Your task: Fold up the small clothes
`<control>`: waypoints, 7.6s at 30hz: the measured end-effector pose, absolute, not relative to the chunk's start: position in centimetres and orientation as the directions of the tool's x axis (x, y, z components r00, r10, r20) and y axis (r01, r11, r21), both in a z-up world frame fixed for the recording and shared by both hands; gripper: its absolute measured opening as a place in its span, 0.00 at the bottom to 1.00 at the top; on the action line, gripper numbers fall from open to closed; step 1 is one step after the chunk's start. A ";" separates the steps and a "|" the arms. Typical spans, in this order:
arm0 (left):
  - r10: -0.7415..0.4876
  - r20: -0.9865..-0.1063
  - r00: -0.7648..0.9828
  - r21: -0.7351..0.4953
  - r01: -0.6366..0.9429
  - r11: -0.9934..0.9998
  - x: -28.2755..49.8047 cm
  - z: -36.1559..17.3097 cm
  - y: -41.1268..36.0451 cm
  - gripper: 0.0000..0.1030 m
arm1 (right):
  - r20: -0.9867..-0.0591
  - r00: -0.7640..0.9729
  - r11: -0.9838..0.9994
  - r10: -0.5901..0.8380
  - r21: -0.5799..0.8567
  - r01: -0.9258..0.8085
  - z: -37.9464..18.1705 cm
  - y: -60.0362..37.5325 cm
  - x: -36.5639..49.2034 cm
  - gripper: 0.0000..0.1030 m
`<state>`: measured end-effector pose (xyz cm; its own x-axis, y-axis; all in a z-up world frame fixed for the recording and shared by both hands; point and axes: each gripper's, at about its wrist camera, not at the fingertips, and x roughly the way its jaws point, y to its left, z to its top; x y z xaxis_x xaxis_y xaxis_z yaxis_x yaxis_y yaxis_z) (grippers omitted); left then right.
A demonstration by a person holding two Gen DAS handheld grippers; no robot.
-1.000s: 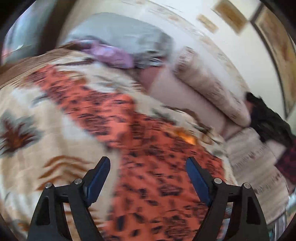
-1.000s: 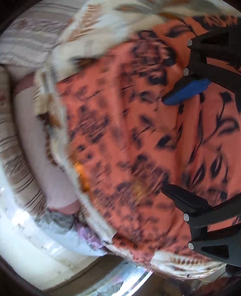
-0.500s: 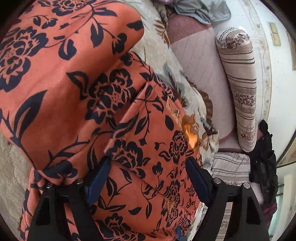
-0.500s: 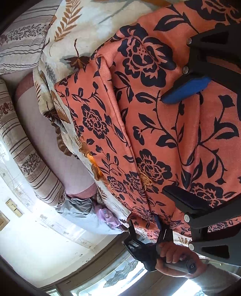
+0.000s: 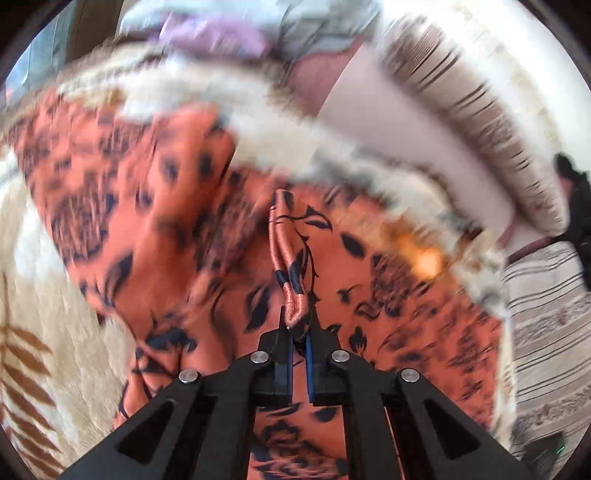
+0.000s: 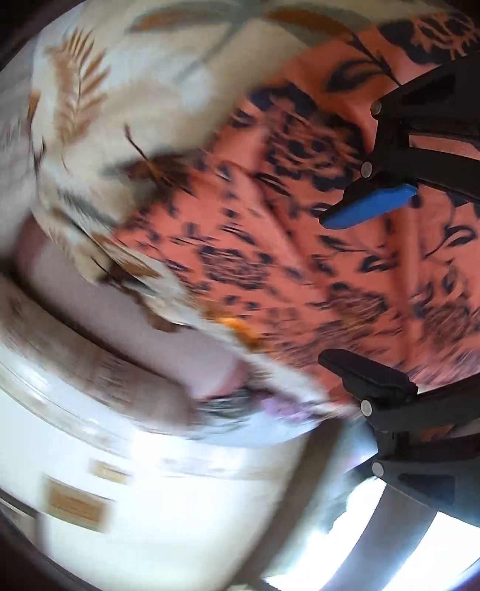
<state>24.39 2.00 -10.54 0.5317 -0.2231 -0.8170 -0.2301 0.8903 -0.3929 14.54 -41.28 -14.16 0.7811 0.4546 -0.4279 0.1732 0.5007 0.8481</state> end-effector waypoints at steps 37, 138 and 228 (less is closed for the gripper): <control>-0.315 -0.708 0.632 -0.458 -0.072 0.886 21.4 -14.6 2.7 0.08 | -0.807 0.473 0.824 0.355 0.509 0.250 -13.9 -46.1 28.6 0.42; -0.131 -0.707 0.694 -0.197 -0.016 0.980 19.5 -7.5 3.9 0.70 | -0.628 0.684 0.856 0.371 0.517 0.010 -13.5 -33.1 16.4 0.98; -0.200 -0.801 0.564 -0.310 -0.106 0.945 31.0 -13.8 11.1 0.33 | -0.652 0.685 0.841 0.326 0.531 0.104 -12.8 -37.5 19.8 0.89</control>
<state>31.02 11.14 -13.79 0.5638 -0.2000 -0.8013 -0.1062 0.9446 -0.3104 19.82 -37.53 -12.83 0.6848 0.3265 -0.6515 0.1038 0.8412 0.5306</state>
